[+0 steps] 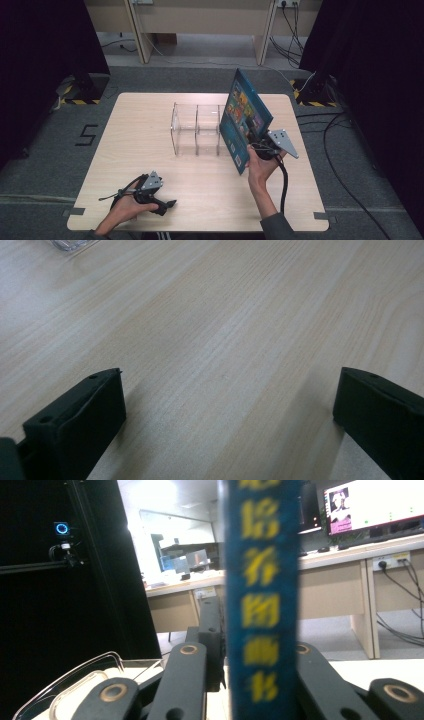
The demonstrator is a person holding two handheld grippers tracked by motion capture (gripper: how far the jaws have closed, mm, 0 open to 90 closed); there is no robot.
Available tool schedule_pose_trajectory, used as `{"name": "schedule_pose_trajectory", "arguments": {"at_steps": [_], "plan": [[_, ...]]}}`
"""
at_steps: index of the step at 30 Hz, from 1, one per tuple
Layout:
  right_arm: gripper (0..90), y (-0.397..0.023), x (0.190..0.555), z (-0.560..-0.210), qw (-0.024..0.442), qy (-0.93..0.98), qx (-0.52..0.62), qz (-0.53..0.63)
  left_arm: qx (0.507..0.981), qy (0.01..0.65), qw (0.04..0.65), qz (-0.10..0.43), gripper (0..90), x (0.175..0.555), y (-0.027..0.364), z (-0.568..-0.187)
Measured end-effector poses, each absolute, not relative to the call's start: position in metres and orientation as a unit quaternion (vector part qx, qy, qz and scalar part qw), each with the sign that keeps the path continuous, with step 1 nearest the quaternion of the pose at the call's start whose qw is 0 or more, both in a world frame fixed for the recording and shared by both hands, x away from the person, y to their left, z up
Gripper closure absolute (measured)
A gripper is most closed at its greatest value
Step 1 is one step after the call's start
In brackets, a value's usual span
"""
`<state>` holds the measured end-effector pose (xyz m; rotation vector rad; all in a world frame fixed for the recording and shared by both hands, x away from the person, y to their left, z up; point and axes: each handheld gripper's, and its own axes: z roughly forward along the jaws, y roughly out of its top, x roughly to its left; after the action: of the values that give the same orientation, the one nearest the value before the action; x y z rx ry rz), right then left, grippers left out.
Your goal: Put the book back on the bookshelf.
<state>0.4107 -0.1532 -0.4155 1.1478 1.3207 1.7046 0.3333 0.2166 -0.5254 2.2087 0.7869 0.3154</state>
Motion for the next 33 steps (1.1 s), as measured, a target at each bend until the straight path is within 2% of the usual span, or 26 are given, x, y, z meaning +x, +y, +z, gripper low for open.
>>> {"name": "schedule_pose_trajectory", "arguments": {"at_steps": [14, 24, 33], "plan": [[68.4, -0.157, 0.408, -0.413, 0.338, 0.531, 0.442, 0.639, 0.864, 0.308, 0.378, 0.124, 0.0, 0.333, 0.216, -0.525], [58.7, -0.167, 0.403, -0.414, 0.313, 0.538, 0.446, 0.643, 0.864, 0.308, 0.378, 0.124, 0.0, 0.333, 0.216, -0.525], [53.5, -0.168, 0.399, -0.420, 0.303, 0.547, 0.447, 0.639, 0.864, 0.307, 0.379, 0.123, 0.0, 0.333, 0.216, -0.525]]}}
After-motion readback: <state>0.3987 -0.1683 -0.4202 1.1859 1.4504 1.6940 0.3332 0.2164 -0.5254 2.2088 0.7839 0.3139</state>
